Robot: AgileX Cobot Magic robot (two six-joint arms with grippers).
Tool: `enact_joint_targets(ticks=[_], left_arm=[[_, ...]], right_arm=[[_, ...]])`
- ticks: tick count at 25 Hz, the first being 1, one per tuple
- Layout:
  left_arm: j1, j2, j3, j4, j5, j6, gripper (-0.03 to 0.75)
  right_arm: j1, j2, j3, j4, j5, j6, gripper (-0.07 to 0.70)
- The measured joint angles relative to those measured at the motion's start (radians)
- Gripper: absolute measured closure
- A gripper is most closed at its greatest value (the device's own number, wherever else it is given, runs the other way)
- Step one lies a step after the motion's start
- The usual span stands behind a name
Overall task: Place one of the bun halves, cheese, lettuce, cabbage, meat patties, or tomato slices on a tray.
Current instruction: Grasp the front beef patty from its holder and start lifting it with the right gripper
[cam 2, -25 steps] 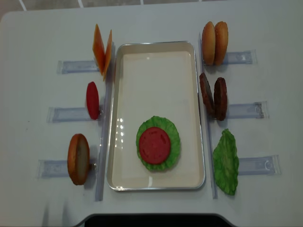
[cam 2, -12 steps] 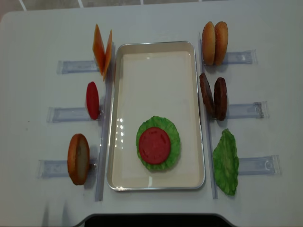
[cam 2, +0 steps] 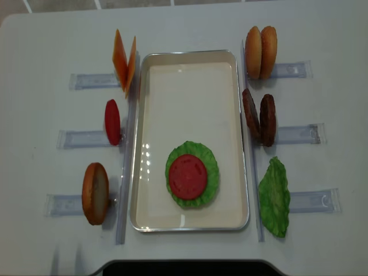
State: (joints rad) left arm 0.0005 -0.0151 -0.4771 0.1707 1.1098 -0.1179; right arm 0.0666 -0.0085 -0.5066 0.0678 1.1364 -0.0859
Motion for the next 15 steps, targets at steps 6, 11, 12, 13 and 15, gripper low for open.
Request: enact_joint_targets(ticks=[6,11,12,13,15], left_arm=[[0.000,0.000,0.000,0.002,0.000,0.006,0.320],[0.000,0.000,0.000,0.003,0.000,0.009,0.362],[0.000,0.000,0.000,0.004,0.000,0.009,0.370],[0.000,0.000,0.000,0.004,0.000,0.009,0.377],[0.000,0.000,0.000,0.005,0.000,0.009,0.386]], right_arm=[[0.000,0.000,0.000,0.000,0.000,0.000,0.397],[0.000,0.000,-0.012,0.001,-0.006,-0.001,0.397],[0.000,0.002,-0.025,0.002,-0.008,-0.001,0.397],[0.000,0.010,-0.042,0.002,-0.009,-0.001,0.397],[0.000,0.040,-0.073,0.003,-0.011,-0.001,0.397]])
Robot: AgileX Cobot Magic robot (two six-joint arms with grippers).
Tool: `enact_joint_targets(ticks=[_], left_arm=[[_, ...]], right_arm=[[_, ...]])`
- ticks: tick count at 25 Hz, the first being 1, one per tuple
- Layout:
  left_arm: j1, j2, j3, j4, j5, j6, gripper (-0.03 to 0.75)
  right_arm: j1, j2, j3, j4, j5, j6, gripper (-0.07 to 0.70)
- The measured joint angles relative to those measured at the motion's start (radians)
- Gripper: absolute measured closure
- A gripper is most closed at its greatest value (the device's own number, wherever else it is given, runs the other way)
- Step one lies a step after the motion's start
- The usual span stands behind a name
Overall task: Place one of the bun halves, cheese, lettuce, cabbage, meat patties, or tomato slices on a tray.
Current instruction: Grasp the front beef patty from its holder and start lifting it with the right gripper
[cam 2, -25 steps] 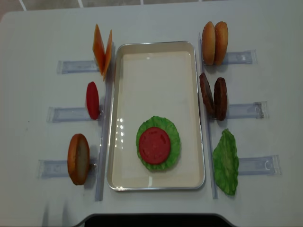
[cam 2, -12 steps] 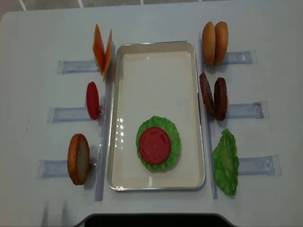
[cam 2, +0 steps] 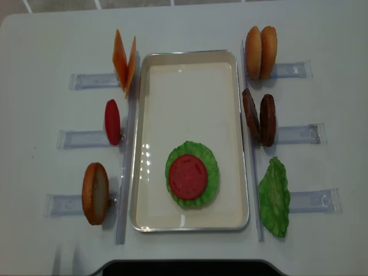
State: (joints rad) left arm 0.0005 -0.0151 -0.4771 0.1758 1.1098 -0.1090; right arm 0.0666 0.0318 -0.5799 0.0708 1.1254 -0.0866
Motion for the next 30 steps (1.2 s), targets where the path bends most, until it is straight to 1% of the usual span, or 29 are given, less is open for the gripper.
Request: enact_joint_targets(ticks=[6,12,17,23,27,30], left_arm=[[0.000,0.000,0.000,0.000,0.000,0.000,0.392],[0.000,0.000,0.000,0.000,0.000,0.000,0.421],[0.000,0.000,0.000,0.000,0.000,0.000,0.429],[0.000,0.000,0.000,0.000,0.000,0.000,0.429],[0.000,0.000,0.000,0.000,0.000,0.000,0.429],[0.000,0.000,0.000,0.000,0.000,0.000,0.429]], right_arm=[[0.000,0.150,-0.100,0.001,-0.001,0.000,0.397],[0.000,0.346,-0.190,0.004,-0.001,0.000,0.397],[0.000,0.519,-0.250,0.045,0.008,0.000,0.397],[0.000,0.693,-0.267,0.067,0.038,0.000,0.397],[0.000,0.817,-0.267,0.074,0.039,0.000,0.393],[0.000,0.876,-0.267,0.074,0.037,0.000,0.391]])
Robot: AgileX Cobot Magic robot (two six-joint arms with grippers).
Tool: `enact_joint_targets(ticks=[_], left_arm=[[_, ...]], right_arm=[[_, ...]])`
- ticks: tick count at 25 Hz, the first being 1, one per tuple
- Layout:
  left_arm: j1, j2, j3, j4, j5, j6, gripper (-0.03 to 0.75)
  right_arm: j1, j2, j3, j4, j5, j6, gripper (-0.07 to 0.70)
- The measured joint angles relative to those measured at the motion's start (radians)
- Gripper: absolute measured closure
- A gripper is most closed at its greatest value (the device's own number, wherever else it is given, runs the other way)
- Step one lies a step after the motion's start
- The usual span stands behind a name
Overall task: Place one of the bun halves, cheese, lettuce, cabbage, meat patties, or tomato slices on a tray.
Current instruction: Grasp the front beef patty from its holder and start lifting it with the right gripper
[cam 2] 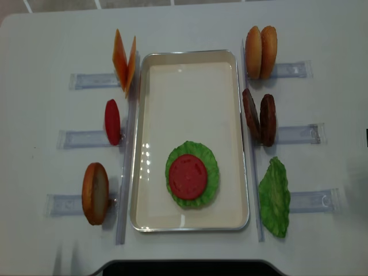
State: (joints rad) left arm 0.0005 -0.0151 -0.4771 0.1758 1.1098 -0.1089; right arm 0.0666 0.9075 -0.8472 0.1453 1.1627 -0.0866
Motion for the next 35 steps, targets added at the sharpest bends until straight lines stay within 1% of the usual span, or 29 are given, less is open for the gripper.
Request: enact_joint_targets(ticks=[4,6,9,12,17,20,24,31,33,35], left_arm=[[0.000,0.000,0.000,0.000,0.000,0.000,0.429],[0.000,0.000,0.000,0.000,0.000,0.000,0.429],[0.000,0.000,0.000,0.000,0.000,0.000,0.429],[0.000,0.000,0.000,0.000,0.000,0.000,0.429],[0.000,0.000,0.000,0.000,0.000,0.000,0.429],[0.000,0.000,0.000,0.000,0.000,0.000,0.429],[0.000,0.000,0.000,0.000,0.000,0.000,0.429],[0.000,0.000,0.000,0.000,0.000,0.001,0.429],[0.000,0.000,0.000,0.000,0.000,0.001,0.430],[0.000,0.000,0.000,0.000,0.000,0.001,0.430]], right_arm=[[0.000,0.063,0.000,0.000,-0.002,-0.011,0.373],[0.000,0.082,0.000,0.000,-0.012,-0.013,0.370],[0.000,0.088,0.000,0.002,-0.032,-0.015,0.368],[0.000,0.088,0.000,0.006,-0.037,-0.022,0.365],[0.012,0.088,0.000,0.081,-0.043,-0.051,0.299],[0.061,0.088,0.000,0.093,-0.050,-0.048,0.283],[0.163,0.088,0.000,0.094,-0.077,0.007,0.280],[0.338,0.135,0.000,0.092,-0.137,0.127,0.280],[0.387,0.166,-0.004,0.069,-0.140,0.175,0.280],[0.447,0.200,-0.019,0.020,-0.142,0.234,0.279]])
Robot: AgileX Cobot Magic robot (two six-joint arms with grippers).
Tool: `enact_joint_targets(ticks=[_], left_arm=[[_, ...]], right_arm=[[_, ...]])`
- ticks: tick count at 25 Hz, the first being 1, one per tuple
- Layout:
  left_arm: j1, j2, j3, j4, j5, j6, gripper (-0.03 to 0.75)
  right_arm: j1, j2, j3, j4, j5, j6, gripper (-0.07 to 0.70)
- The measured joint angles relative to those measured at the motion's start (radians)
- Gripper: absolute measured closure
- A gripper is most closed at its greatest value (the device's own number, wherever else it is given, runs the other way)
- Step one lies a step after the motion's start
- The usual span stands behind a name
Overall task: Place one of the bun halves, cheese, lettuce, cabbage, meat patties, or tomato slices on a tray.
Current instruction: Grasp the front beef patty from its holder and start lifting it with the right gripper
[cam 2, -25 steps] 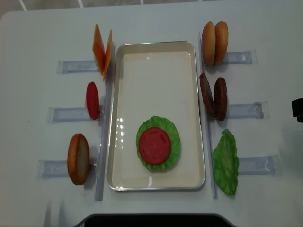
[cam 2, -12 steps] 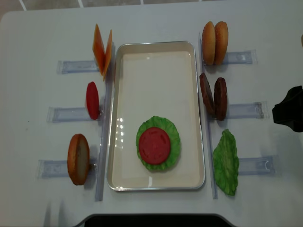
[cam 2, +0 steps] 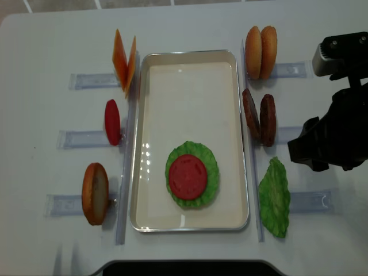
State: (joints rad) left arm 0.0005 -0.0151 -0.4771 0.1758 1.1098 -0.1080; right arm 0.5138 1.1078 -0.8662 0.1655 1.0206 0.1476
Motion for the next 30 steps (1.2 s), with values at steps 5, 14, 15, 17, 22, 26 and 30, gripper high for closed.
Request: enact_joint_targets(ticks=[5,14,15,17,22,26,30], left_arm=[[0.000,0.000,0.000,0.000,0.000,0.000,0.430],[0.000,0.000,0.000,0.000,0.000,0.000,0.430],[0.000,0.000,0.000,0.000,0.000,0.000,0.430],[0.000,0.000,0.000,0.000,0.000,0.000,0.430],[0.000,0.000,0.000,0.000,0.000,0.000,0.430],[0.000,0.000,0.000,0.000,0.000,0.000,0.430],[0.000,0.000,0.000,0.000,0.000,0.000,0.430]], right_arm=[[0.111,0.053,-0.052,-0.114,-0.008,0.123,0.279],[0.214,0.193,-0.114,-0.165,-0.042,0.206,0.279],[0.221,0.214,-0.130,-0.173,-0.042,0.209,0.279],[0.230,0.250,-0.161,-0.189,-0.041,0.215,0.279],[0.234,0.331,-0.230,-0.217,-0.040,0.231,0.279],[0.234,0.388,-0.276,-0.227,-0.042,0.231,0.279],[0.234,0.437,-0.311,-0.273,-0.043,0.230,0.274]])
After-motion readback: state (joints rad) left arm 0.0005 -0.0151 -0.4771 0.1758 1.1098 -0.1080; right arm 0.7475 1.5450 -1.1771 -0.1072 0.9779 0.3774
